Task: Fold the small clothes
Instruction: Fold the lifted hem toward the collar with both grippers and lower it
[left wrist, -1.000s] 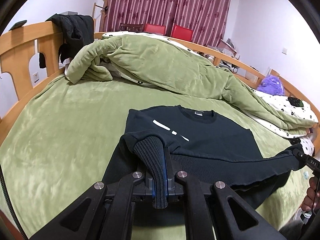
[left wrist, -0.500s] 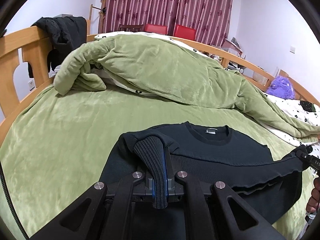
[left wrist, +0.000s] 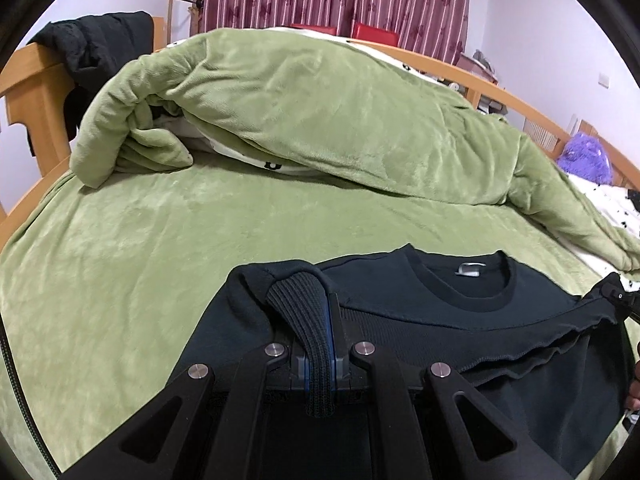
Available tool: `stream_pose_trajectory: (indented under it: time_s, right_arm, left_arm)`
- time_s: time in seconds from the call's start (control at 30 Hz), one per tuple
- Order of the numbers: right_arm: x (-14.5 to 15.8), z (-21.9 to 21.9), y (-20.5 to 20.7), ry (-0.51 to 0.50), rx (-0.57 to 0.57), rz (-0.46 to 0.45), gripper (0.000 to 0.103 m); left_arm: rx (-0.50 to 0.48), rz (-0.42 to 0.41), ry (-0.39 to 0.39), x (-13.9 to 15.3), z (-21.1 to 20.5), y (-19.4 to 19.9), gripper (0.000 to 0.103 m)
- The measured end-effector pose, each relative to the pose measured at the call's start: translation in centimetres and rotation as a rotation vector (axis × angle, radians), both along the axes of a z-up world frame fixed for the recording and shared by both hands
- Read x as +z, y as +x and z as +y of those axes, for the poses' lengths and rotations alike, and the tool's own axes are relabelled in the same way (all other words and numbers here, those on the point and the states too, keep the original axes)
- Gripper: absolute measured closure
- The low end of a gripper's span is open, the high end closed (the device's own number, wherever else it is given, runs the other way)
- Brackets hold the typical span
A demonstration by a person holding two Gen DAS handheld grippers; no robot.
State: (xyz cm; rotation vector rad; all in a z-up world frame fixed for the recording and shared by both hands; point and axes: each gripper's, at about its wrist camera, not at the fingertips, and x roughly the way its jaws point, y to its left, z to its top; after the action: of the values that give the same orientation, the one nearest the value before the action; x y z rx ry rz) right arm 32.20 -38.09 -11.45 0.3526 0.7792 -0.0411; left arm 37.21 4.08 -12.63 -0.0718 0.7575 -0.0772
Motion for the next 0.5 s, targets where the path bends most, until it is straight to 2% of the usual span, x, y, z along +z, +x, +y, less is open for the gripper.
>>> stream_pose_trajectory:
  time_s: [0.33,0.43,0.5]
  right_arm:
    - [-4.9,0.6,3.1,-0.074,-0.008,0.118,0.092]
    - [-5.2,0.1,3.0,-0.064,-0.023,0.130,0.084]
    - [-4.8,-0.1,2.7,-0.068,-0.028,0.125,0.071]
  left_arm:
    - [0.003,0.099,0.013,-3.0,0.1,1.9,0.092]
    - [0.005,0.104,0.004,-3.1,0.3,1.7,0.089]
    - [0.016,0.102,0.021,-2.9,0.2,1.5,0.082]
